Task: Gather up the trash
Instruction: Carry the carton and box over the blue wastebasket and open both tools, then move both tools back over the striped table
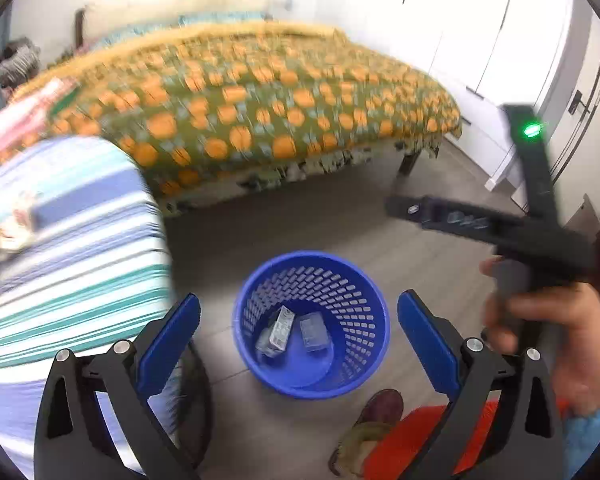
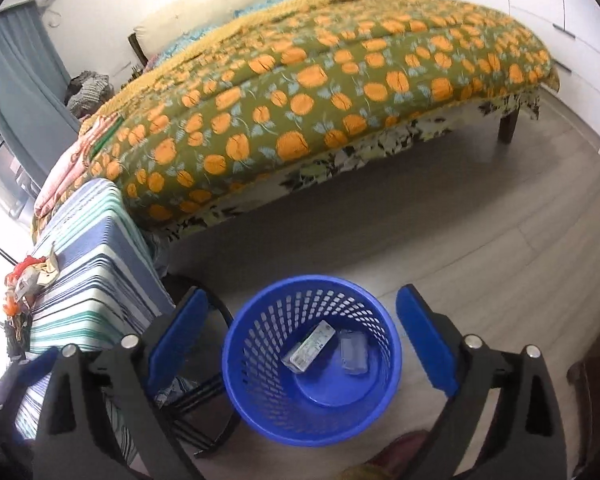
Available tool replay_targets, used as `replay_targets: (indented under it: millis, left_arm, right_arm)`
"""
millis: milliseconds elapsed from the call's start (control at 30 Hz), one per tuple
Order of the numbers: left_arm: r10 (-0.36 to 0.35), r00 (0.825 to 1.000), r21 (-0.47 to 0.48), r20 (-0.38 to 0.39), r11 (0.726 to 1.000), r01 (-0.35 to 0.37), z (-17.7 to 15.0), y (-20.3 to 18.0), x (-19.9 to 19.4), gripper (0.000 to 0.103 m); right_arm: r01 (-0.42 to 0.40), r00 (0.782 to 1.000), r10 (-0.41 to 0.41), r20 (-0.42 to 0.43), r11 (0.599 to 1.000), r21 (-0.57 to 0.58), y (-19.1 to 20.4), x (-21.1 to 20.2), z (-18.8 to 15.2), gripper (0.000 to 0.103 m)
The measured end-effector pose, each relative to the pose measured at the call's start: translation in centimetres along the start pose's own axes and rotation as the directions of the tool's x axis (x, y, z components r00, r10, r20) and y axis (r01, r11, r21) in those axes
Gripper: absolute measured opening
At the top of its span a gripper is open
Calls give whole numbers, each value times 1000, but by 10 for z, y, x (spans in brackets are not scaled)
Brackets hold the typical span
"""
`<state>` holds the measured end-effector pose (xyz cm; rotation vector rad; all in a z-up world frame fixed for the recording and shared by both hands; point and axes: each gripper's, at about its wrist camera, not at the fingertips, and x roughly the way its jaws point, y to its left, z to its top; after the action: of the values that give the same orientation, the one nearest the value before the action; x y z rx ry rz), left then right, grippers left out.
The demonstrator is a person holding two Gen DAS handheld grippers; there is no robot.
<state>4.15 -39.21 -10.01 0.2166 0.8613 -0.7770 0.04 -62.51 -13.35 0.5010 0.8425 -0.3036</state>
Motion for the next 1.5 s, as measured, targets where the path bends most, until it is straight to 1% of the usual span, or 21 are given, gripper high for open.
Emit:
replay_targets:
  millis: [33,100,200,267,367,500,667,967,1267,1500]
  left_arm:
    - [20,1000,4,14,1000,-20,-2,1,-14,98]
    - [62,997,0,36,998,-62,-6,9,-38,98]
    - [114,992,-25,50,993,-112,-13,24,-62,98]
    - [163,985,-39,59,986,-160,-17,37,-78,98]
    - [227,970,-51,84,973,-224,-24,55,-102,98]
    - [275,956,-92,105,959,-266,-34,80,-129,98]
    - [335,935,-136,117,938,-319,-43,106,-152,98]
    - [397,909,-183,123,910,-373,-58,135,-178,98]
    - [420,902,-212,102,895,-393,-65,151,-183,98]
    - [427,900,-219,87,890,-400,-66,158,-179,98]
  right_arm:
    - [2,1000,-2,13,1000,-10,8,-4,-2,98]
    - [-4,999,5,42,999,-41,29,-15,-8,99]
    - [-20,996,29,81,994,-105,64,-26,-16,99]
    - [-13,993,32,113,988,-157,86,-31,-23,99]
    - [-9,991,39,131,976,-219,118,-35,-39,99]
    - [-33,987,71,144,967,-251,151,-41,-60,99]
    - [-20,981,77,178,954,-300,184,-46,-80,99]
    - [-33,974,110,200,934,-355,222,-48,-103,99]
    - [3,970,103,220,901,-434,249,-44,-118,99]
    - [0,972,104,212,899,-439,252,-40,-118,99]
